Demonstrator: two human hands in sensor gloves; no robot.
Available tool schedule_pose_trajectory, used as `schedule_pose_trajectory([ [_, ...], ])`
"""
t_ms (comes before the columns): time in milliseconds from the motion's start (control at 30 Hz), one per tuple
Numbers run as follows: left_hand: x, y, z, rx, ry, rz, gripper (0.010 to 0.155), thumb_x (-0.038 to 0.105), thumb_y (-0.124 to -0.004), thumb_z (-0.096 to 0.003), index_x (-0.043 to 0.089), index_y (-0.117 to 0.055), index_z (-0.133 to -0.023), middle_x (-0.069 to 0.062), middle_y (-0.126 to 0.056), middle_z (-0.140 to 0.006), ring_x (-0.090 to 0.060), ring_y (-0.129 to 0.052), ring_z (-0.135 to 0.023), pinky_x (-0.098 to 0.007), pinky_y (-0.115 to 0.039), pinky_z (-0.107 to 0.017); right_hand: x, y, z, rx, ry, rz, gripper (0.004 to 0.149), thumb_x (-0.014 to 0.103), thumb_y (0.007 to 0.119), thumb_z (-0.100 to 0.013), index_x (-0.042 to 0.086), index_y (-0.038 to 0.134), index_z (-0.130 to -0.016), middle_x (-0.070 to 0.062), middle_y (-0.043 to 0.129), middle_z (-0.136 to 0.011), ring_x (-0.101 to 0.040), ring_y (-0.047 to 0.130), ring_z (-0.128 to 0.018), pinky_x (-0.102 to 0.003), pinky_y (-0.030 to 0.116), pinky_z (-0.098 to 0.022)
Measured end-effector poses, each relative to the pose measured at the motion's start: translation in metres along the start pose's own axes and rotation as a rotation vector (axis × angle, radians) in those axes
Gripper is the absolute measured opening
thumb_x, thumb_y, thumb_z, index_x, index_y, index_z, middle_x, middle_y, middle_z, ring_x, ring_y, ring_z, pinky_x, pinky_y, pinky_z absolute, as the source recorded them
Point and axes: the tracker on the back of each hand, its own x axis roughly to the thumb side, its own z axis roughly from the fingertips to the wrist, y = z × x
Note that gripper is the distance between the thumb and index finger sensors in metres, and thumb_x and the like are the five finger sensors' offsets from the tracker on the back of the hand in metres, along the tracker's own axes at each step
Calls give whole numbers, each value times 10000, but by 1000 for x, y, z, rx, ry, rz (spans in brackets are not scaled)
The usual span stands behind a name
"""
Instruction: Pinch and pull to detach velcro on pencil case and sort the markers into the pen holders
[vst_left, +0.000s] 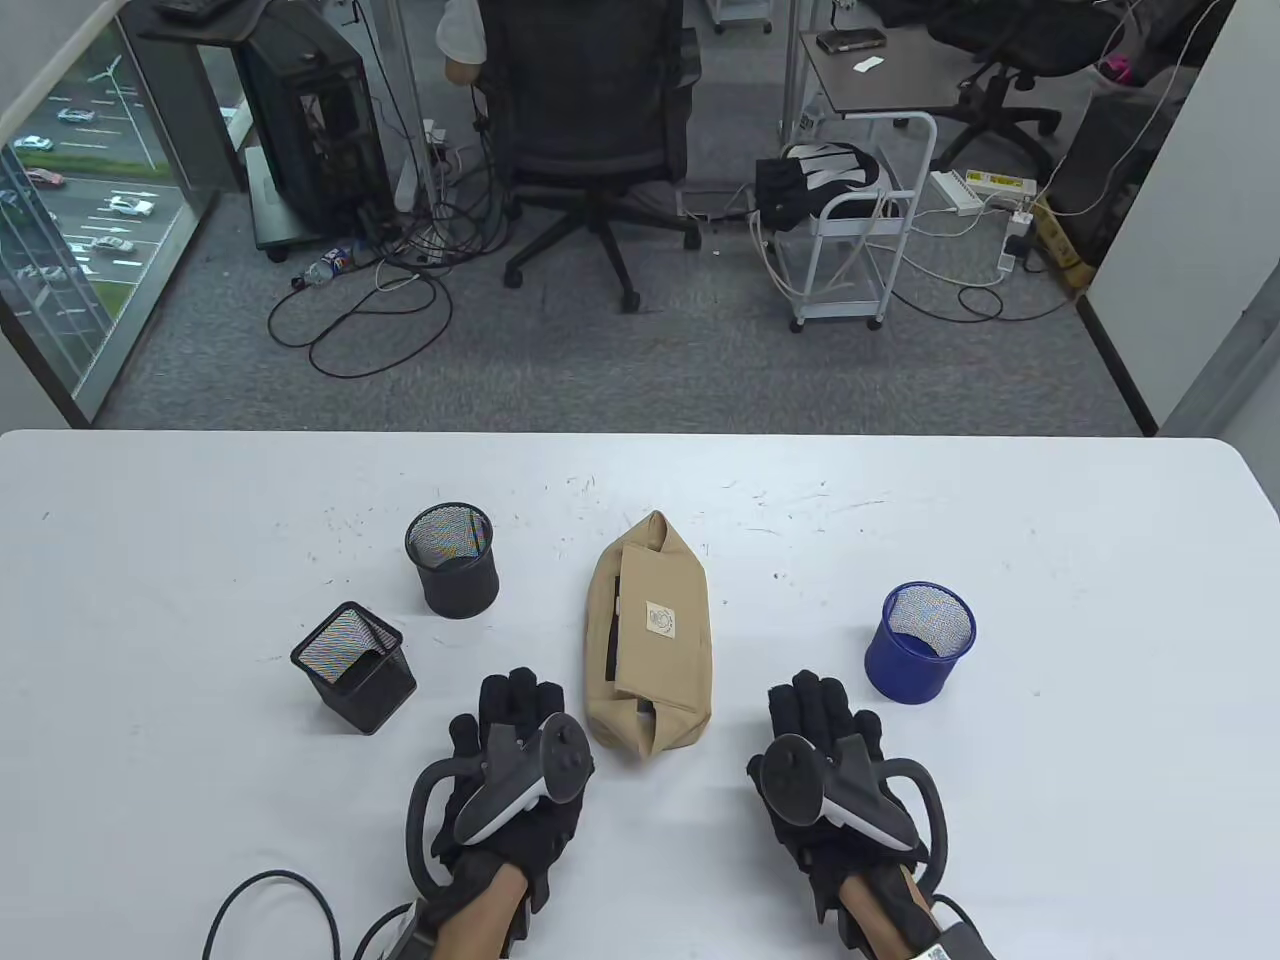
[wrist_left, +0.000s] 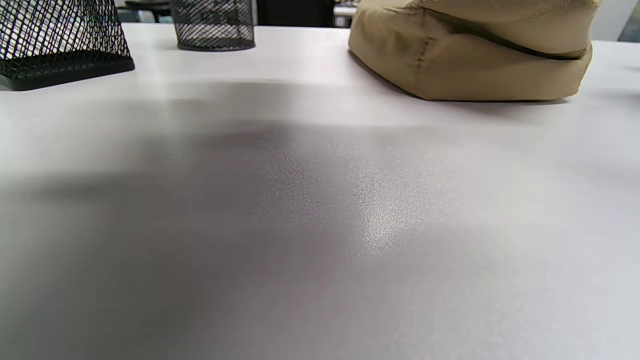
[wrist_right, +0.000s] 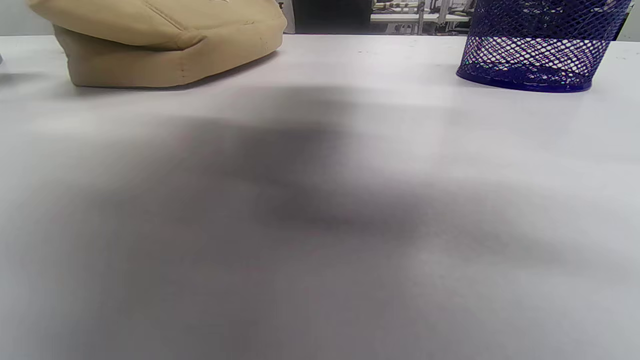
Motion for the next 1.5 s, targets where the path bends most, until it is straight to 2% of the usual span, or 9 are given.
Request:
schedule_pose_trajectory([
  [267,-4,7,5,44,18,33,809,556,-412,-525,168,-211,-1206,-112,-129,-1265,-392,-118,-1115,-613,-265,-765,0,0,0,10,1,7,740,453,486,-531,61,248,-1112,-230,209,-1161,-459,237,-1031,-636,296,-656],
  [433,6,41,-3,141,43,238,801,558,-413,-543,160,-275,-1224,-150,-247,-1304,-455,-256,-1167,-643,-351,-796,-2,0,-1,13,2,4,740,453,489,-530,62,253,-1112,-229,215,-1161,-460,242,-1031,-636,298,-656],
  [500,12,55,-17,169,56,284,833,610,-415,-533,154,-309,-1222,-172,-340,-1304,-479,-423,-1167,-653,-483,-790,-3,0,-1,14,4,0,740,453,489,-531,62,252,-1113,-231,214,-1161,-459,239,-1032,-636,296,-657],
  [633,26,70,-56,175,135,360,927,689,-636,-504,111,-419,-1196,-214,-530,-1248,-475,-669,-1075,-614,-685,-713,-6,-1,-2,14,10,-11,740,453,489,-531,62,251,-1113,-230,214,-1162,-457,239,-1033,-636,295,-658],
  [900,40,55,-134,-211,340,375,1097,662,-864,-428,29,-384,-1186,-292,-492,-1224,-524,-628,-1058,-610,-715,-688,-9,-1,-3,29,15,-31,738,453,489,-531,64,253,-1113,-231,216,-1163,-459,241,-1033,-635,295,-659],
  [1100,34,50,-148,-320,423,410,1180,653,-912,-383,1,-348,-1189,-333,-382,-1240,-603,-395,-1104,-693,-575,-740,-9,0,-4,36,14,-33,737,453,488,-531,64,256,-1113,-231,218,-1163,-460,244,-1033,-636,297,-659],
  [1200,35,48,-147,-278,463,459,1061,605,-952,-369,26,-528,-1152,-324,-402,-1233,-611,-420,-1100,-702,-578,-733,-8,0,-4,40,11,-32,737,452,488,-532,63,258,-1114,-230,223,-1163,-459,246,-1034,-636,298,-659],
  [1367,42,55,-138,-166,483,428,849,539,-952,-384,113,-682,-1066,-266,-684,-1150,-543,-704,-1020,-617,-775,-658,-8,0,-4,42,10,-28,735,451,490,-532,61,265,-1114,-234,230,-1163,-462,257,-1033,-636,305,-658],
  [1500,35,63,-121,-104,422,617,670,441,-945,-427,163,-742,-1002,-108,-992,-905,-326,-1073,-741,-452,-965,-473,-9,-1,-2,33,5,-35,736,450,489,-532,62,260,-1114,-233,225,-1163,-461,249,-1032,-635,302,-659],
])
